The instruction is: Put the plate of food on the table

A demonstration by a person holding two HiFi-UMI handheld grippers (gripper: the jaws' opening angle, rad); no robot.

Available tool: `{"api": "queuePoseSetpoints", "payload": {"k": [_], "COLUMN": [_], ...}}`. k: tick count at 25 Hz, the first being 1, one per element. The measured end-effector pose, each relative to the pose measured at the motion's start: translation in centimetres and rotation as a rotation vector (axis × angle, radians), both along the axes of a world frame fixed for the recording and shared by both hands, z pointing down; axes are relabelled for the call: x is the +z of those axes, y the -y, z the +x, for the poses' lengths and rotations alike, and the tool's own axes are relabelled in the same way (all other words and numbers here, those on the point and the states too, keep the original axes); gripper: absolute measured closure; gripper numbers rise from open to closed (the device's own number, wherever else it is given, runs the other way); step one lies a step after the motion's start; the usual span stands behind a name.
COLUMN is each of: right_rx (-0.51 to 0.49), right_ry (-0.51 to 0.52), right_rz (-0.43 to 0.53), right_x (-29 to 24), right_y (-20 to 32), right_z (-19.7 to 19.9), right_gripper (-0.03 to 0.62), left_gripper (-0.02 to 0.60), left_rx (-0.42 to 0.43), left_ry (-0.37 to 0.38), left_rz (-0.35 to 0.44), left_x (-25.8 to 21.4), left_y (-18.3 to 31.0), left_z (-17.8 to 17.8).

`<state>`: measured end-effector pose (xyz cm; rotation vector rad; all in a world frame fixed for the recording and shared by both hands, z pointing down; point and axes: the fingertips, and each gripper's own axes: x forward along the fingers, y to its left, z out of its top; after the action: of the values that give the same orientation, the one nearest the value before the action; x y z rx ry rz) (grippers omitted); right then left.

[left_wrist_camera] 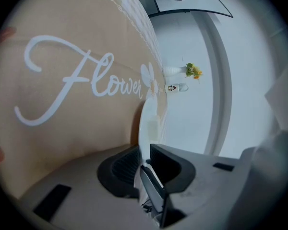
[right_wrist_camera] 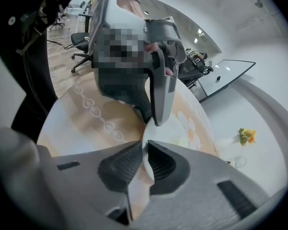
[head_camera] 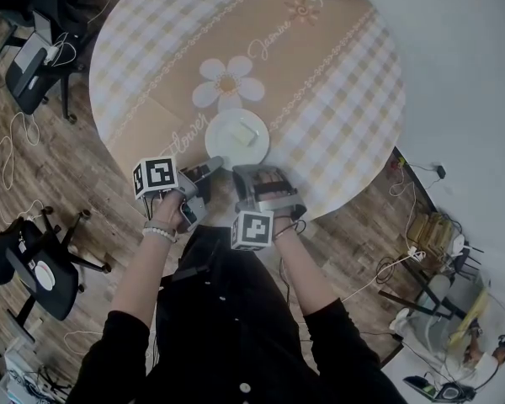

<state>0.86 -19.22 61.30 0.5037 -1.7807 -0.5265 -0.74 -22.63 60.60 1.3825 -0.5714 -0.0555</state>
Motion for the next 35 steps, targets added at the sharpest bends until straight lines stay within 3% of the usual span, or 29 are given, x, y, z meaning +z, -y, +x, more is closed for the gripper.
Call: {"api": "queuePoseSetpoints", "payload": {"k": [4, 7, 12, 18, 23, 25, 28, 35], "right_rx": [0.009, 0.049, 0.167, 0.301, 0.493, 0.551, 0.608, 0.668], "right_ry": [-0.001, 0.018, 0.173, 0.333, 0.569, 0.663, 0.780, 0.966], "right_rz": [0.002, -0.047, -0.127, -0.136, -0.176, -0.163, -0.128, -0.022], "right_x": [0.0, 0.7, 0.2, -2.6, -6.4, -8.4, -11.6, -18.8], "right_y": [0.2, -0.1, -0.1, -0.3, -0.2, 0.1, 0.5, 0.0], "right_z": [-0.2, -0.1, 0.0, 0.9, 2.3, 2.9, 3.5, 5.2], "right_gripper": [0.571, 0.571, 0.565, 0.586, 0.592, 0.592, 0.592, 0.593], "left_gripper": [0.535, 0.560, 0.575, 0.577, 0.578, 0.578, 0.580, 0.580], "left_rx": [-0.012, 0.020, 0.052, 0.057, 0.075, 0.073, 0.055, 0.014], "left_ry": [0.000, 0.043, 0.146, 0.175, 0.238, 0.281, 0.278, 0.317], "left_rz": [0.029, 0.122, 0.252, 0.337, 0.464, 0.533, 0.602, 0.851], "left_x": [-0.6, -1.5, -2.9, -5.4, -8.5, -10.2, -13.4, -21.3], "left_y": [-0.7, -1.3, -1.3, -0.9, -0.5, -0.2, -0.1, -0.5], "left_z": [-0.9, -1.4, -2.3, -2.9, -3.0, -3.4, -3.3, -3.7]}}
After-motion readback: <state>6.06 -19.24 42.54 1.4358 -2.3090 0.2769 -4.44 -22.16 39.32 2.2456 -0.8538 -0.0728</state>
